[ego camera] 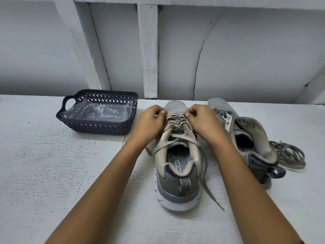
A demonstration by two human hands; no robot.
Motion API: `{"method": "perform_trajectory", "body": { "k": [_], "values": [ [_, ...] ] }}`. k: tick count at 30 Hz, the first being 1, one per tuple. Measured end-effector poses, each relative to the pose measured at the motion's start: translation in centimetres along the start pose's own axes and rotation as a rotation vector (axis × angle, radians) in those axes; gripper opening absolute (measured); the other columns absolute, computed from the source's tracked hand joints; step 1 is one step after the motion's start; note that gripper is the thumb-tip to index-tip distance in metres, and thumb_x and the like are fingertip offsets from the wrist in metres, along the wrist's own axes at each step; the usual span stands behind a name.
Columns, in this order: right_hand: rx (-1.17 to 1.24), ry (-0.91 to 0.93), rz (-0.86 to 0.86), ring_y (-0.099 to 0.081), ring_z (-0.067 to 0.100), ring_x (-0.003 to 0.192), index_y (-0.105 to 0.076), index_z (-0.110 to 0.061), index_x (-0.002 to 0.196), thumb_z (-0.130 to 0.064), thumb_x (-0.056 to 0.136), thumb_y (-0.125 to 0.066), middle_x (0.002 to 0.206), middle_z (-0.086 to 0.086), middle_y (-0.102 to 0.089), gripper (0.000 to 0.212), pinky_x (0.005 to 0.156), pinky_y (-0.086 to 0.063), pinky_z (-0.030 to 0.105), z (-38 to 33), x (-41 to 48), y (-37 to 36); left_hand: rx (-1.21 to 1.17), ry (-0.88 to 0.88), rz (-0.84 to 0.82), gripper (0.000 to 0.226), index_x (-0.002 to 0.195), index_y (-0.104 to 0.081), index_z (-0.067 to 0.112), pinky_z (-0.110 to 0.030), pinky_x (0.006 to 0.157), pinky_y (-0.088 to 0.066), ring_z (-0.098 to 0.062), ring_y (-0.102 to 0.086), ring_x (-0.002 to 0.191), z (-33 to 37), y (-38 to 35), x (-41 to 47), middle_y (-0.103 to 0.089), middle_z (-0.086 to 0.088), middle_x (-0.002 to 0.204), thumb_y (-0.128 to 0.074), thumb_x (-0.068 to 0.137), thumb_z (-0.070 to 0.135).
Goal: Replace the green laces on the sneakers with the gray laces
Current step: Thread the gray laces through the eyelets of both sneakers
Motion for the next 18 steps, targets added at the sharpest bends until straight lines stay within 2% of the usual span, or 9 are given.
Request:
{"method": "perform_trajectory", "body": {
  "k": [3,6,8,11,14,18],
  "values": [
    [0.030,0.035,0.009,-0.060,0.018,0.092,-0.073,-0.010,0.097,-0.013,0.088,-0.061,0.099,0.007,-0.070,0.015,0.069,-0.033,0.016,0.0,-0.2,0.3,0.048,-0.054,-0.045,0.020,0.104,-0.072,0.010,-0.018,0.074,-0.041,-0.013,-0.062,0.095,-0.2,0.5,-0.1,-0.068,-0.004,0.104,-0.060,0.090,0.017],
    [0.015,0.058,-0.011,-0.056,0.014,0.083,-0.073,-0.011,0.094,-0.012,0.087,-0.063,0.096,0.007,-0.070,0.012,0.063,-0.030,0.015,-0.1,-0.3,0.1,-0.002,-0.062,-0.037,0.015,0.097,-0.074,0.011,-0.017,0.070,-0.045,-0.009,-0.062,0.085,-0.3,0.6,-0.1,-0.071,-0.002,0.095,-0.067,0.086,0.018],
    [-0.023,0.071,-0.033,-0.056,0.016,0.084,-0.070,-0.011,0.092,-0.011,0.088,-0.060,0.097,0.008,-0.069,0.010,0.068,-0.034,0.019,-0.1,0.0,-0.2,0.001,-0.072,-0.036,0.011,0.093,-0.073,0.010,-0.023,0.075,-0.048,-0.013,-0.064,0.087,-0.4,0.3,0.1,-0.070,-0.004,0.095,-0.067,0.085,0.016],
    [-0.098,0.081,-0.084,-0.056,0.025,0.100,-0.064,-0.008,0.098,-0.012,0.093,-0.053,0.106,0.011,-0.064,0.013,0.081,-0.040,0.029,0.0,0.3,-0.6,0.095,-0.127,-0.083,0.008,0.092,-0.066,0.007,-0.031,0.082,-0.044,-0.022,-0.058,0.094,-0.2,-0.3,0.5,-0.063,-0.009,0.098,-0.060,0.088,0.011],
    [-0.108,0.101,-0.067,-0.052,0.027,0.106,-0.058,-0.007,0.102,-0.013,0.096,-0.046,0.112,0.012,-0.058,0.015,0.086,-0.036,0.033,-0.1,0.4,-0.8,0.169,-0.148,-0.102,0.009,0.096,-0.057,0.007,-0.030,0.080,-0.036,-0.023,-0.052,0.097,-0.2,-0.7,0.8,-0.054,-0.007,0.101,-0.050,0.094,0.013],
    [-0.027,0.083,-0.013,-0.052,0.027,0.105,-0.057,-0.007,0.101,-0.015,0.096,-0.046,0.112,0.010,-0.059,0.015,0.089,-0.039,0.036,-0.1,0.5,-1.2,0.084,-0.089,-0.047,0.006,0.095,-0.049,0.014,-0.032,0.081,-0.037,-0.023,-0.052,0.099,-0.2,-0.8,0.9,-0.055,-0.008,0.109,-0.045,0.098,0.017]
  ]
}}
Point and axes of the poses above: each hand's wrist, its own x-axis towards the middle knuckle, its own y-axis out of the back of the hand, z = x × y, the point moved 1 cm from there along x, towards the middle knuckle
